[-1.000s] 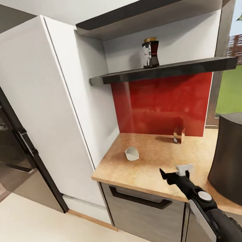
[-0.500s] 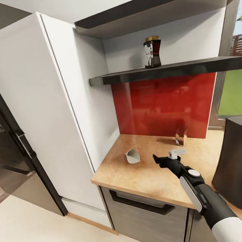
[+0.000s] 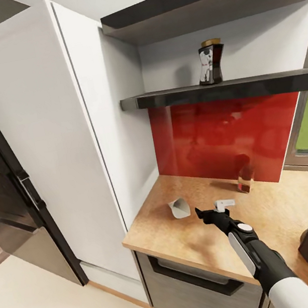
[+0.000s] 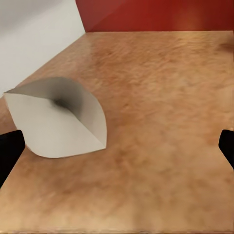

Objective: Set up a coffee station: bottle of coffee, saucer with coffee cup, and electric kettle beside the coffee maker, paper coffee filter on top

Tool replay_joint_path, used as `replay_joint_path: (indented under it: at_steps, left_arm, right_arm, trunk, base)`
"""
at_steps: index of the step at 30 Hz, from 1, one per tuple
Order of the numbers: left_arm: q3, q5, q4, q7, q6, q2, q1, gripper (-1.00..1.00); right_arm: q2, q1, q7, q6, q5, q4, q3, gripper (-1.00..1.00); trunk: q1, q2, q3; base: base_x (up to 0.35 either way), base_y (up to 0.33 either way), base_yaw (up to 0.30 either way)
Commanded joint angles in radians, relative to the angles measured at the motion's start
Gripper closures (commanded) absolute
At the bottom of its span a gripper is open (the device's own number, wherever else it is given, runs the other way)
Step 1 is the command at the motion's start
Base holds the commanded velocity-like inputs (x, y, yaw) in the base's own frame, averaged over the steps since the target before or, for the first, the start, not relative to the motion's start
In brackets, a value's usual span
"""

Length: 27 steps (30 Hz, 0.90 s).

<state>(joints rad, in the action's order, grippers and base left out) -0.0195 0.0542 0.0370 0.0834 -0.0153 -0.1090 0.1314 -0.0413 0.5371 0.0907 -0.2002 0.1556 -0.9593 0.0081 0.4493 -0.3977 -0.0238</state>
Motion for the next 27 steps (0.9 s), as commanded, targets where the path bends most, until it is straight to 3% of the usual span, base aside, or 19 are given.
replay_joint_path:
  at_steps: [1, 8, 27]
  left_arm:
    - [-0.001, 0.006, 0.0, 0.001, -0.002, 0.0, 0.001, -1.0]
    - [-0.001, 0.006, -0.01, -0.001, -0.002, 0.001, 0.0, -1.0]
    - [-0.005, -0.02, -0.011, -0.001, -0.002, 0.009, 0.0, -1.0]
  right_arm:
    - [0.0, 0.001, 0.001, -0.005, 0.009, 0.003, 0.0, -1.0]
    - [0.001, 0.0, 0.001, -0.004, 0.006, 0.035, -0.002, -1.0]
    - [0.008, 0.001, 0.001, -0.003, 0.003, 0.083, -0.004, -1.0]
  trunk:
    - [0.001, -0.002, -0.002]
    - [0.001, -0.002, -0.002]
    - [0.001, -0.002, -0.002]
  base:
    - [0.032, 0.027, 0.0]
    - [0.054, 0.007, 0.0]
    - [0.246, 0.018, 0.0]
